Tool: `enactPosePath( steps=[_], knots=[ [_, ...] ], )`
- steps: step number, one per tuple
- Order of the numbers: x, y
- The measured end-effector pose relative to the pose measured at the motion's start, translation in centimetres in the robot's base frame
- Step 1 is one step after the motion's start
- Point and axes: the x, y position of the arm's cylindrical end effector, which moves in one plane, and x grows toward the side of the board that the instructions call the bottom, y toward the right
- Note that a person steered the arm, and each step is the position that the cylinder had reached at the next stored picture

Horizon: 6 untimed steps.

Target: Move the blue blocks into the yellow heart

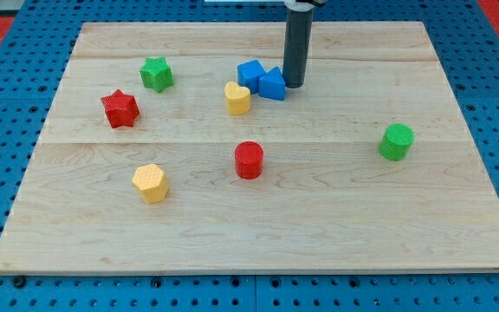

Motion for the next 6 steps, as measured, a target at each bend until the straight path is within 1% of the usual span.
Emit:
enactPosePath(
  steps=[1,2,3,4,5,6],
  knots=[
    [-1.7,0.2],
    [1.4,-1.3],
    [1.6,-2.6],
    [-1.1,-0.9],
    [-5.5,-2.9],
    [-5.0,-6.1]
  ],
)
